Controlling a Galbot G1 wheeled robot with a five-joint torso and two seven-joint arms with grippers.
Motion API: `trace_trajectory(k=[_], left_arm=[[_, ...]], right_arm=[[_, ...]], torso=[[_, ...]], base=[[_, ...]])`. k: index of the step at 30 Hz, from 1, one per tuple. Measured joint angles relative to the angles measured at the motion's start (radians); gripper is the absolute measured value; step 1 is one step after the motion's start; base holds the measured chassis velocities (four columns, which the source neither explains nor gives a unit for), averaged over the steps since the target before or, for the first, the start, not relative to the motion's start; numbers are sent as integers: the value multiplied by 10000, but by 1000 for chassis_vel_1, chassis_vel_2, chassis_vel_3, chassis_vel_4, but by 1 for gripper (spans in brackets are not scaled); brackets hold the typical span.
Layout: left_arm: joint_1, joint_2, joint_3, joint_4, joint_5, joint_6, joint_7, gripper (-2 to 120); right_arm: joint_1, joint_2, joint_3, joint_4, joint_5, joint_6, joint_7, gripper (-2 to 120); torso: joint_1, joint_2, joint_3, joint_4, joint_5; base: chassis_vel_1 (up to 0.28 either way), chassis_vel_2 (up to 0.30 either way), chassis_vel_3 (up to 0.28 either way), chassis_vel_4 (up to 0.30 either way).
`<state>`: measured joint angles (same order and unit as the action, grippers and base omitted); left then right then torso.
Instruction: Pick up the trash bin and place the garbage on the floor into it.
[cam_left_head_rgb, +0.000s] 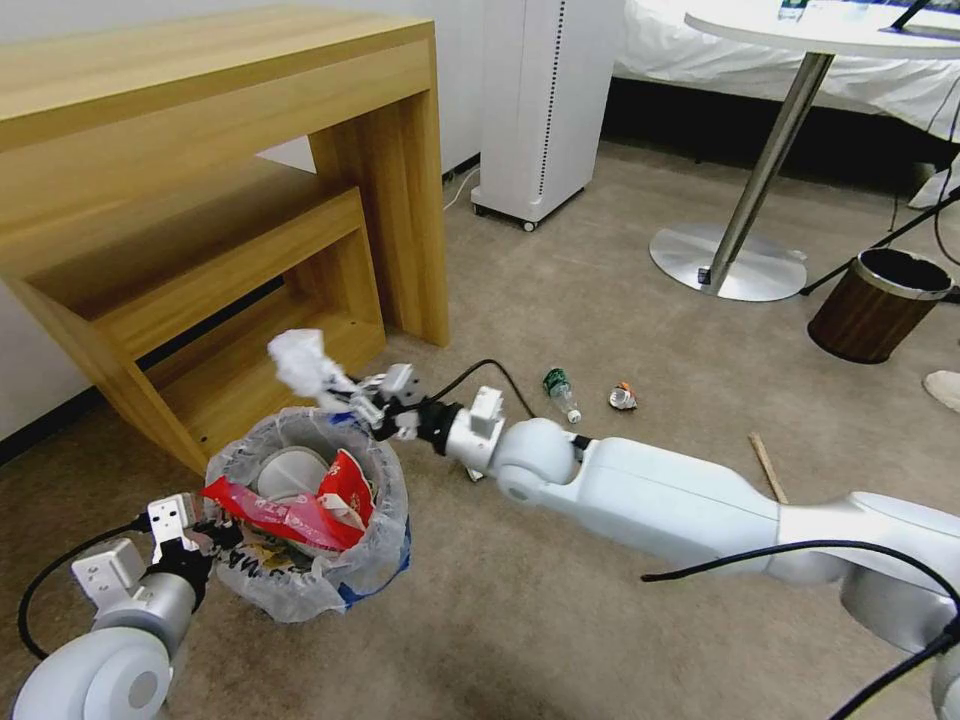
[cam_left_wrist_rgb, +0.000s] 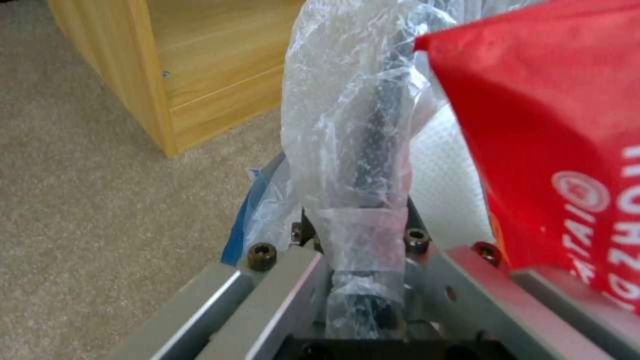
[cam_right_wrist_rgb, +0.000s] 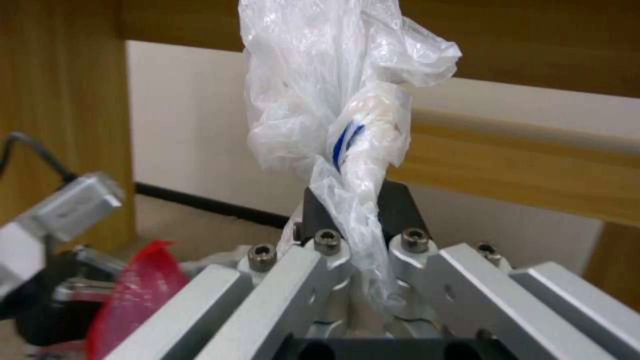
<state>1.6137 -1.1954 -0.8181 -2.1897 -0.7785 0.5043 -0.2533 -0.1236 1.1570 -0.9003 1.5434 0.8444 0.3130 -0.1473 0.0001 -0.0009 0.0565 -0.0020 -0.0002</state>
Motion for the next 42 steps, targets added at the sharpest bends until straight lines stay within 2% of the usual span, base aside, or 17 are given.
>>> trace_trajectory(k=[10, 20, 23, 25, 28, 29, 32, 33, 36, 37, 39, 42], left_arm=[[-8, -52, 24, 74, -6, -62, 33, 1], [9, -36, -35, 120, -8, -108, 64, 1], [-17, -43, -9, 182, -5, -121, 65, 1], [-22, -43, -3, 196, -4, -123, 66, 1], [-68, -46, 47, 236, 18, -126, 66, 1], [-68, -46, 47, 236, 18, -126, 66, 1], [-99, -96, 104, 289, 68, -133, 64, 1], [-99, -96, 104, 289, 68, -133, 64, 1], [-83, -153, 131, 312, 122, -162, 66, 1], [-83, -153, 131, 312, 122, -162, 66, 1], [-76, -155, 130, 318, 137, -191, 67, 1], [-75, -156, 131, 318, 137, -191, 70, 1]], right_arm=[[-74, 818, -464, -1183, -661, 379, -390, 1], [-221, 695, -515, -1295, -1117, 419, -459, 3], [-343, 301, -453, -1232, -1222, 442, -552, 18], [-393, 194, -421, -1197, -1242, 459, -570, 22], [-537, -117, -284, -1134, -1309, 460, -695, 36], [-537, -117, -284, -1134, -1309, 460, -695, 36], [-648, -248, -196, -1110, -1376, 468, -725, 50], [-648, -248, -196, -1110, -1376, 468, -725, 50], [-669, -293, -158, -1101, -1444, 456, -721, 65], [-669, -293, -158, -1101, -1444, 456, -721, 65], [-668, -278, -162, -1101, -1441, 421, -700, 75], [-662, -245, -164, -1058, -1403, 417, -669, 83]], torso=[[0, 0, 0, 0, 0], [0, 0, 0, 0, 2], [0, 0, -1, -2, 2], [0, 0, 0, -2, 2], [0, 0, -1, -2, 3], [0, 0, -1, -2, 3], [0, 1, -1, -2, 4], [0, 1, -1, -2, 4], [0, 0, 0, -1, 3], [0, 0, 0, -1, 3], [0, 0, 0, -1, 3], [0, 0, 0, -1, 3]], base=[[0, 0, 0, 0], [0, 0, 0, 0], [0, 0, 0, 0], [0, 0, 0, 0], [0, 0, 0, 0], [0, 0, 0, 0], [0, 0, 0, 0], [0, 0, 0, 0], [0, 0, 0, 0], [0, 0, 0, 0], [0, 0, 0, 0], [0, 0, 0, 0]])
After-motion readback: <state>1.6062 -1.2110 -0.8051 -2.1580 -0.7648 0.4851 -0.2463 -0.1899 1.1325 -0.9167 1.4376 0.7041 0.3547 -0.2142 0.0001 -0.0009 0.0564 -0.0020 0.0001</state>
